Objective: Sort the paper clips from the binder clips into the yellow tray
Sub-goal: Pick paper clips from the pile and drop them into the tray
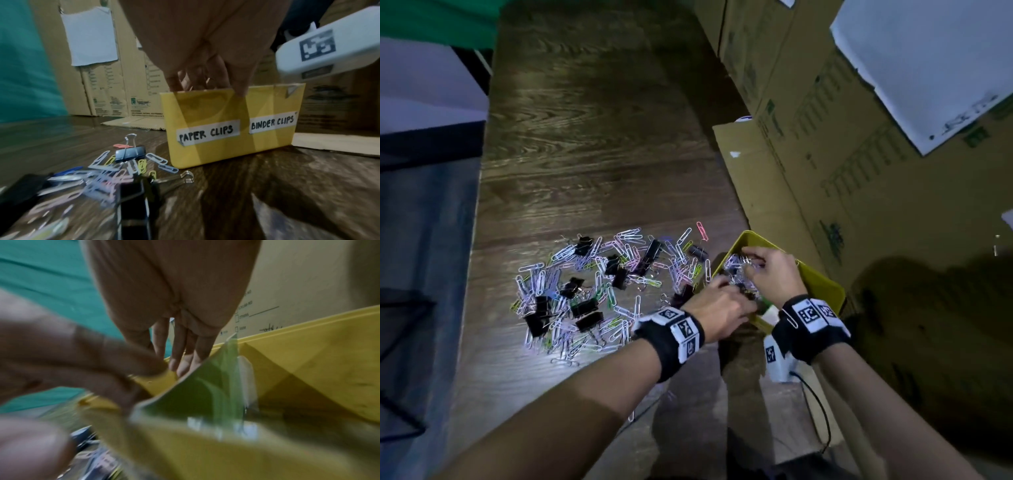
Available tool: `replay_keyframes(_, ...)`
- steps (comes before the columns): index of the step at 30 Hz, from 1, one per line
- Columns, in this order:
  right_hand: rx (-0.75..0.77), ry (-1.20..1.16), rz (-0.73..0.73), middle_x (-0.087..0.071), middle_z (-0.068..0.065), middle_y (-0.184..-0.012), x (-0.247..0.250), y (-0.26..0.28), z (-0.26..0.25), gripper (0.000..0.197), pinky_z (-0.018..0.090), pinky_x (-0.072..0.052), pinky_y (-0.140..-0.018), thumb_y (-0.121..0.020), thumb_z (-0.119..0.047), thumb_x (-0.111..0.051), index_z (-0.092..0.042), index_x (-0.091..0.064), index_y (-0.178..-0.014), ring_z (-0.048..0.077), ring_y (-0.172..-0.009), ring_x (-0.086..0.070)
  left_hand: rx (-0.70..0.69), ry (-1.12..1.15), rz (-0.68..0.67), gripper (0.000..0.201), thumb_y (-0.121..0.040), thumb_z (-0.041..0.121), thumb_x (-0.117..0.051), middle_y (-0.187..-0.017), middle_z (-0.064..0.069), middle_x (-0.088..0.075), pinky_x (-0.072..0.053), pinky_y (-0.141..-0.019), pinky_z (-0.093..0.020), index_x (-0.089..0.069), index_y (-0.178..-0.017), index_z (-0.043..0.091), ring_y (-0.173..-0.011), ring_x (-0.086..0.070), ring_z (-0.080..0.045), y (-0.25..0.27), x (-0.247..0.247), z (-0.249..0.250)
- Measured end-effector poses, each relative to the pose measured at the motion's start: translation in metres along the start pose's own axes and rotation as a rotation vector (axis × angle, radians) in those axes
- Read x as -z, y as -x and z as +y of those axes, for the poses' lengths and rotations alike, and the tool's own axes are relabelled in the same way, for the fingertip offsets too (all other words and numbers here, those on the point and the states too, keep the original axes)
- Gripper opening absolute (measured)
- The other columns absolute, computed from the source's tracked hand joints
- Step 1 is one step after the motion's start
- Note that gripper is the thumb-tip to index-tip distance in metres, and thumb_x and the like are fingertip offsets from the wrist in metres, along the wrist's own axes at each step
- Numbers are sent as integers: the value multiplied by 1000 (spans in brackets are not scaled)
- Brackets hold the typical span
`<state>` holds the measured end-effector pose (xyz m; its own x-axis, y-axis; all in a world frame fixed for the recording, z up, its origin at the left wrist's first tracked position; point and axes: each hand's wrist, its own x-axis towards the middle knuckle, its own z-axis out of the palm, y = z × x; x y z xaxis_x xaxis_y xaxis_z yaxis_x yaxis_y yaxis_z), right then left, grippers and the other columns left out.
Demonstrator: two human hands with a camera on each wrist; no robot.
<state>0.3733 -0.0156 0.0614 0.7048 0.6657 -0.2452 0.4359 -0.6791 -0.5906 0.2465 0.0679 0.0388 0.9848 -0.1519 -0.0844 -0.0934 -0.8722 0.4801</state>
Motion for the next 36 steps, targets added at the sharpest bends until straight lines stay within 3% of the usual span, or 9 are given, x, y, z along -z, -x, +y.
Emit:
replay_keyframes(3,148,-94,71,-69,0,-102,-16,36,-14,26,22,-50,-83,-84,-12,-66,-17,-71,-108,9,-84,-62,51,100,242,33,-85,12,-54,-112,-4,-62,-38,-94,-38,-53,-118,17,-104,-55,-22,49,-5,-5)
replay_keyframes(6,243,-158,-73,-66,-14,-83,-45,76,-29,14,14,-49,-72,-83,-15,-69,-18,-74,-97,-2,-73,-61,262,90,319,45,-81,9,-60,-109,-3,-59,-49,-85,-36,-43,-119,25,-97,-56,-19,128,-14,-24)
replay_keyframes(9,209,-65,-551,-70,-14,-83,-82,105,-37,9,17,-49,-76,-85,-20,-67,-26,-72,-82,-5,-77,-63,560,57,195,37,-78,31,-67,-106,-2,-53,-54,-78,-38,-49,-110,26,-89,-56,-19,212,-29,-39)
replay_keyframes(13,192,297,-936,-74,3,-97,-134,129,-36,18,25,-47,-76,-83,-31,-68,-14,-74,-86,20,-92,-67,695,125,-72,61,-70,64,-56,-121,3,-43,-45,-87,-30,-48,-115,24,-104,-50,-18,259,-62,-27)
replay_keyframes(19,218,316,-539,-63,-3,-104,-171,129,-46,20,35,-53,-82,-79,-35,-65,-28,-60,-96,20,-94,-62,692,101,-73,54,-78,47,-61,-124,0,-39,-45,-87,-35,-39,-122,25,-109,-48,-23,222,-87,-6)
replay_keyframes(24,187,416,-411,-28,9,-136,-176,122,-43,111,42,-43,-99,-63,-47,-80,-18,-13,-146,27,-126,-33,831,86,-66,96,-62,58,-74,-140,-6,-25,-49,-89,-42,-20,-136,32,-121,-40,-30,203,-78,-21)
replay_keyframes(26,202,479,-475,-24,9,-138,-178,120,-43,120,44,-42,-100,-61,-48,-81,-19,-4,-149,28,-130,-28,844,79,-163,108,-58,60,-75,-146,-7,-17,-46,-94,-50,-10,-141,36,-126,-34,-39,198,-77,-24)
replay_keyframes(32,228,445,-529,-32,10,-139,-182,126,-49,89,44,-38,-106,-72,-27,-80,-22,-29,-145,30,-128,-37,796,47,-164,54,-82,27,-65,-139,-9,-32,-44,-95,-45,-45,-131,18,-116,-47,-35,197,-77,-23)
replay_keyframes(36,219,378,-573,-55,13,-127,-187,128,-50,53,39,-47,-95,-83,-13,-67,-16,-48,-133,30,-113,-57,760,120,-92,30,-87,5,-51,-141,-9,-41,-45,-97,-39,-60,-115,8,-117,-53,-31,203,-74,-25)
